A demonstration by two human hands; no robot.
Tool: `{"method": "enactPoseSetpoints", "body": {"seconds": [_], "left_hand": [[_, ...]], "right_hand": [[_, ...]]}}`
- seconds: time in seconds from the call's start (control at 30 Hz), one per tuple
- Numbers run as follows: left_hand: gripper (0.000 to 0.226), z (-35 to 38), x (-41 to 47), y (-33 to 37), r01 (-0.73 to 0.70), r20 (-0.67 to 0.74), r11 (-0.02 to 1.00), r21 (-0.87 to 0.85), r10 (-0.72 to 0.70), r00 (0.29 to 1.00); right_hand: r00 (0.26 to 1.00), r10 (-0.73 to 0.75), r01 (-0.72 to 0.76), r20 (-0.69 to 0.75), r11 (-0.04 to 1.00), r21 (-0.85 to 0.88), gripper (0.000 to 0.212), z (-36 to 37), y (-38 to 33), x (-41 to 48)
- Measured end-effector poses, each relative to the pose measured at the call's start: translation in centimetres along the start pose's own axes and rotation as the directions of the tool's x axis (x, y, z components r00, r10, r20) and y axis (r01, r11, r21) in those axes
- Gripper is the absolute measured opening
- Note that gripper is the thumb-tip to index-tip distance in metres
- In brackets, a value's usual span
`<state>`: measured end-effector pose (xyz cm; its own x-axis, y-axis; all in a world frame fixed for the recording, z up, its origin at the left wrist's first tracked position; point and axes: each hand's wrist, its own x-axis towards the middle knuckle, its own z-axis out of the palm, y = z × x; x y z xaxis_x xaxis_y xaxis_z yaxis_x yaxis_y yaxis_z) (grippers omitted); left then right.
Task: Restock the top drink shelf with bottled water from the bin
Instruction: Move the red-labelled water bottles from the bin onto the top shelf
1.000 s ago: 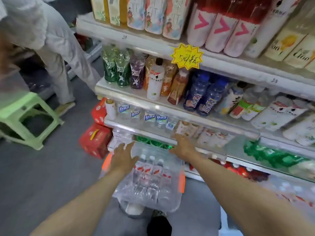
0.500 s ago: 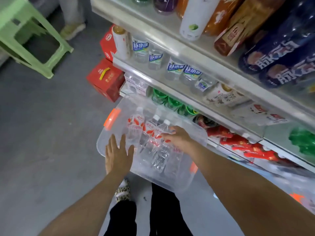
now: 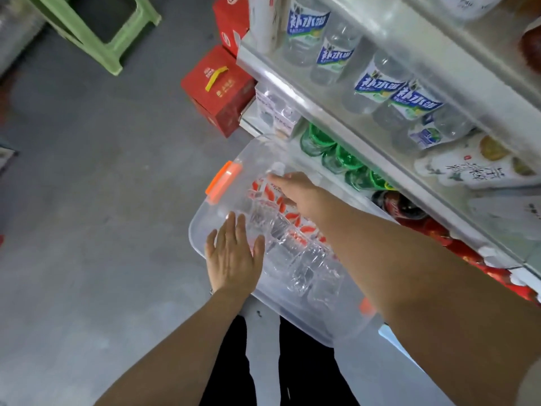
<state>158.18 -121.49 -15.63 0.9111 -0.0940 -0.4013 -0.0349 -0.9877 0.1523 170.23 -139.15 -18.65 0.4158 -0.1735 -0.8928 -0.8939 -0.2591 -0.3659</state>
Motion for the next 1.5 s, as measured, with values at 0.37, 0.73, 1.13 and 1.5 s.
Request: {"method": "enactPoseSetpoints", "body": {"seconds": [0.37, 0.73, 1.13, 1.5], "left_hand": [[0.072, -0.2, -0.1, -0.3, -0.014, 0.006, 0.999, -0.036, 0.014, 1.000], [0.086, -5.1, -0.7, -1.1, -0.016, 0.172, 0.945, -0.328, 0.076, 0.982], [0.066, -21.5, -5.9, 9.4, -0.558, -0.075, 0.665, -0.496, 0.608, 0.790], [0.058, -42.3, -14.5, 24.4, -0.797, -0.407, 0.089, -0.597, 0.823, 0.397]], "right_hand": [[0.999, 0.014, -0.022, 0.042, 0.976, 0.214, 0.059, 0.0, -0.4, -0.5], [0.959, -0.023, 0.142, -0.281, 0.899, 0.414, 0.065, -2.8, 7.0, -10.3], [0.711, -0.155, 0.594, -0.686, 0.653, 0.469, 0.048, -12.9, 5.5, -32.7], [0.148, -0.282, 0.858, -0.948, 0.513, -0.018, 0.039, -26.5, -0.9, -61.5]]}}
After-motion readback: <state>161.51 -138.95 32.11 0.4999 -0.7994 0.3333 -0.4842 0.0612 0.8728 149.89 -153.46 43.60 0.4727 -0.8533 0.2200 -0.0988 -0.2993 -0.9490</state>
